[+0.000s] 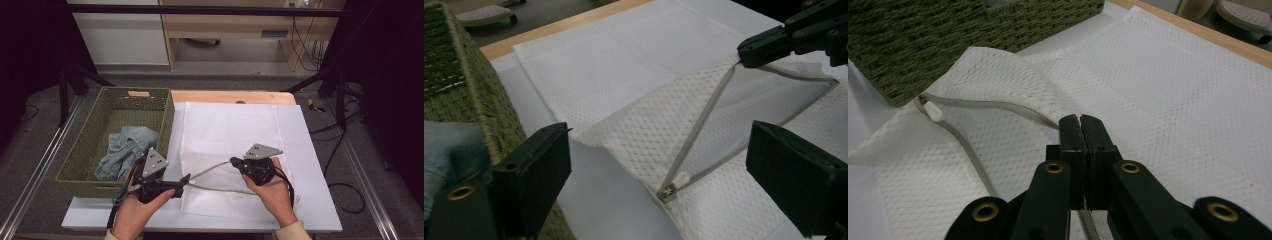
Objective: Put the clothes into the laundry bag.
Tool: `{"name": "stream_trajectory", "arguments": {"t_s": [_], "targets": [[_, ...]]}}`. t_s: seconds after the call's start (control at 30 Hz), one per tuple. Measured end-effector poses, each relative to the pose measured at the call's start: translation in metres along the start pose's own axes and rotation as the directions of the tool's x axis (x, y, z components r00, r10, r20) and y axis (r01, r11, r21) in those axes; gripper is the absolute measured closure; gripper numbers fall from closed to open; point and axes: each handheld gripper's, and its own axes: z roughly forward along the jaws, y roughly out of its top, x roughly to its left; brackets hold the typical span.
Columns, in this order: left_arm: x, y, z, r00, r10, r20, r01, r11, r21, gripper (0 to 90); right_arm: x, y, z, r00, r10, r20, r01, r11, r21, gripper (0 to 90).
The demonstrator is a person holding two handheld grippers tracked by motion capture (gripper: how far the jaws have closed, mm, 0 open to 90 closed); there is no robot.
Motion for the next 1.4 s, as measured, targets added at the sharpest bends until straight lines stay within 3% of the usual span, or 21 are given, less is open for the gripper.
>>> {"name": "stream_trajectory", "arguments": {"t_s": [0.17,0.73,1.17,1.4], "targets": [[0.011,0.009,-0.004,0.9999,-0.013,-0.007,0.013,0.9995,0.029,10.5,0.002,0.001,0.0,1.0,-0.003,-0.002,0.003,1.0,0.002,89.2],[0.048,0.025,-0.019,0.9946,0.002,-0.104,0.006,0.9973,0.073,10.0,-0.005,0.004,-0.005,0.9996,0.027,-0.009,-0.027,0.999,-0.019,89.2],[0.076,0.032,-0.029,0.9903,-0.021,-0.137,0.033,0.9956,0.087,7.7,-0.003,0.006,-0.005,0.9995,0.007,-0.03,-0.008,1.0,-0.022,89.2],[0.093,0.042,-0.034,0.9894,-0.024,-0.143,0.038,0.9945,0.098,7.2,-0.008,0.006,-0.011,0.9993,0.023,-0.029,-0.024,0.999,-0.041,89.1]]}}
